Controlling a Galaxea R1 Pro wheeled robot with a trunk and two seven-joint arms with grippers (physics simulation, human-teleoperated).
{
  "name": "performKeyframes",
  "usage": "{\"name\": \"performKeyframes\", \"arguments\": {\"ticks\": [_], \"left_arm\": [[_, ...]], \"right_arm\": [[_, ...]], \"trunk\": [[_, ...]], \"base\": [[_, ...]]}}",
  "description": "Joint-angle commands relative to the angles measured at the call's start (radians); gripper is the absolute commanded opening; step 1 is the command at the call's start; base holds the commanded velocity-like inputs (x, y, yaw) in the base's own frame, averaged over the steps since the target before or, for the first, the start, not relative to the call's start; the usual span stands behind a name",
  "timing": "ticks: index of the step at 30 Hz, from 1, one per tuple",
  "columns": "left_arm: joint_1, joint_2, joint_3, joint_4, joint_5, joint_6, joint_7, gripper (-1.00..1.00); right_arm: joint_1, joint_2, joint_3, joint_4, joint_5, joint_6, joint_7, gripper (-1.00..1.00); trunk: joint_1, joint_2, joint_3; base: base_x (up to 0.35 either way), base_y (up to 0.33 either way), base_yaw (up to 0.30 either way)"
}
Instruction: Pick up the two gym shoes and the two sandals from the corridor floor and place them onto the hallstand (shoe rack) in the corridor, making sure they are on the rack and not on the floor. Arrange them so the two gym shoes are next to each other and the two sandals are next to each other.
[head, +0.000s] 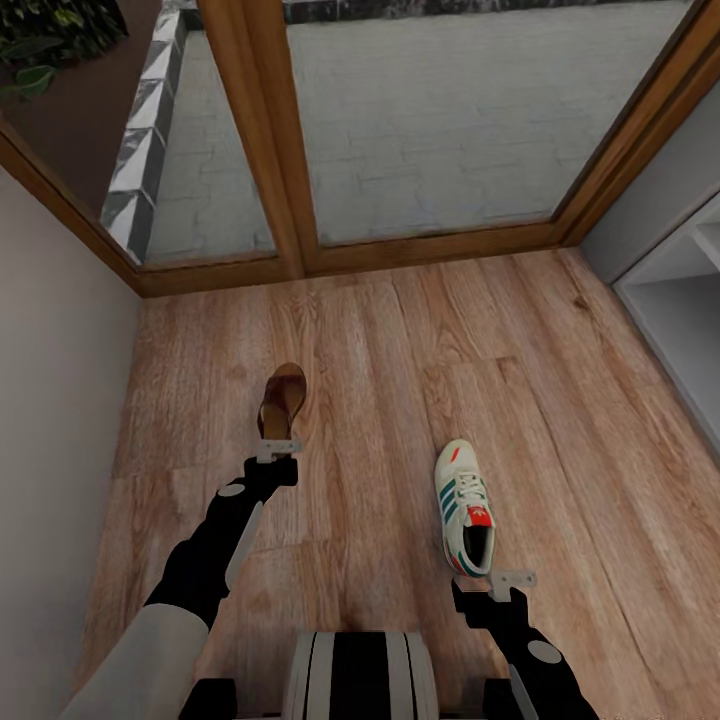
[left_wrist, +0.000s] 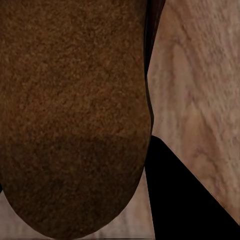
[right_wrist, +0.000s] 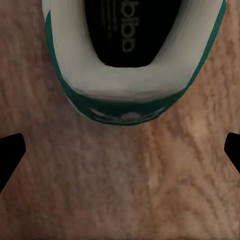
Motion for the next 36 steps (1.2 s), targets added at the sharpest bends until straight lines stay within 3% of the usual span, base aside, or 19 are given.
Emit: {"name": "performKeyframes", "arguments": {"ticks": [1,10,12,14,20,36], "left_arm": [[0.0,0.0,0.0,-0.002,-0.003,0.003,-0.001,-1.0],[0.0,-0.001,-0.002,-0.003,-0.003,-0.021,-0.001,-1.0],[0.0,-0.001,-0.012,-0.003,-0.002,-0.021,-0.001,-1.0],[0.0,-0.002,-0.045,-0.002,-0.003,-0.02,-0.001,-1.0],[0.0,-0.001,-0.085,-0.002,-0.003,-0.02,0.001,-1.0],[0.0,0.0,-0.089,-0.002,-0.002,-0.019,0.001,-1.0]], "right_arm": [[0.0,0.0,0.0,-0.002,0.001,0.006,0.0,1.0],[0.0,-0.001,0.0,-0.001,0.0,-0.006,0.001,1.0],[0.0,-0.001,-0.001,0.004,0.0,-0.031,0.001,1.0],[0.0,-0.001,-0.001,0.041,0.001,-0.098,0.001,1.0],[0.0,-0.001,-0.001,0.146,-0.002,-0.144,0.001,1.0],[0.0,-0.001,-0.001,0.171,-0.001,-0.149,0.001,1.0]], "trunk": [[0.0,-0.001,-0.006],[0.001,-0.001,-0.013],[0.001,-0.001,-0.013],[0.001,-0.001,-0.013],[0.001,-0.001,-0.013],[0.001,-0.001,-0.013]], "base": [[0.0,0.0,0.0],[0.0,0.0,0.0],[0.0,0.0,0.0],[0.0,0.0,0.0],[0.0,0.0,0.0],[0.0,0.0,0.0]]}}
